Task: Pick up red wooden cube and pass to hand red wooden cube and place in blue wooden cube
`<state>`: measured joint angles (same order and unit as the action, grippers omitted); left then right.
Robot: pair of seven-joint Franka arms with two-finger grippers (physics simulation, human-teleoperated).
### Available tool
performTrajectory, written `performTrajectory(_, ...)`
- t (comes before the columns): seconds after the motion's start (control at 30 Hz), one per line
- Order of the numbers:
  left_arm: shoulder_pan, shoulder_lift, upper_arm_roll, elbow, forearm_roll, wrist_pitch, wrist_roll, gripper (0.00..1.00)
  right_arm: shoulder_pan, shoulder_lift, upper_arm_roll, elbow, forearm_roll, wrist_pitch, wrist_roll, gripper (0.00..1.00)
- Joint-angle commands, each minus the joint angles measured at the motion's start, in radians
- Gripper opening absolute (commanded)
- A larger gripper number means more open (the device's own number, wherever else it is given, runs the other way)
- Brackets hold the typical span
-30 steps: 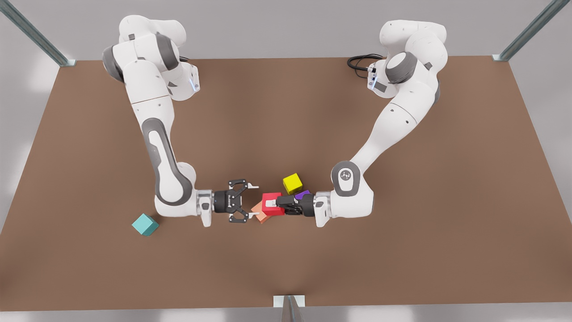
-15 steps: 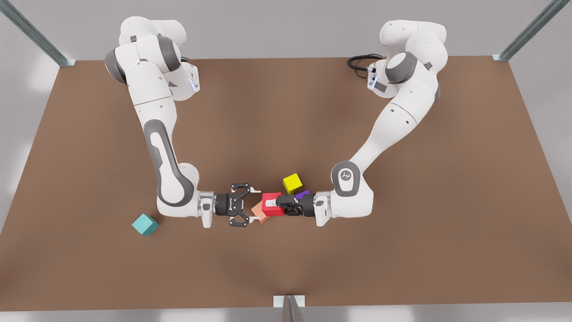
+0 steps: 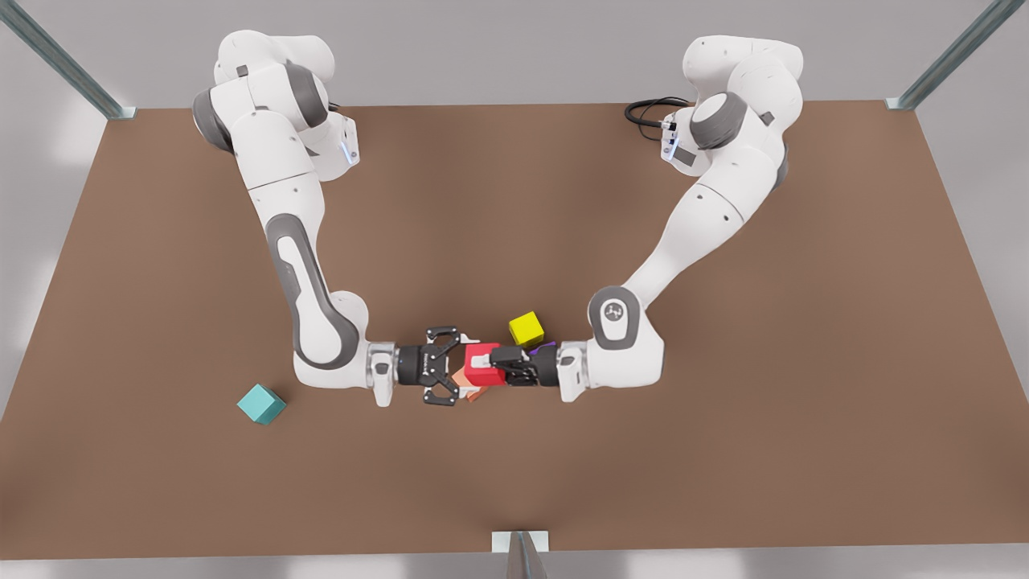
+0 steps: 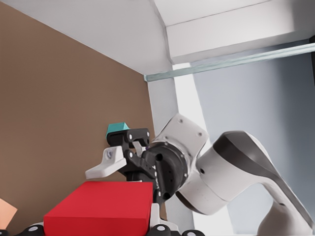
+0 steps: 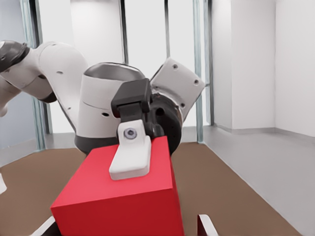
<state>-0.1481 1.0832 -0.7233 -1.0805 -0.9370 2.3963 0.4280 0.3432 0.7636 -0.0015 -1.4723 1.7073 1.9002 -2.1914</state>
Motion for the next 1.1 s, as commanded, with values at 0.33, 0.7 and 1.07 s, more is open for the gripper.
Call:
performTrajectory(0.33,-0.024,0.012,-0.001,0.019,-0.019,0.030,0.078,0.58,-0.001,0.000,0.037,0.009,0.011,0.049,-0.016,0.93)
performTrajectory(0.7,-0.024,0.012,-0.001,0.019,-0.017,0.030,0.078,0.60,-0.004,-0.001,0.035,0.009,0.009,0.049,-0.008,0.68)
performTrajectory(1.07,0.001,0.004,-0.001,0.011,-0.055,0.024,0.074,1.00,-0.007,-0.001,0.035,0.009,0.006,0.048,-0.008,0.68)
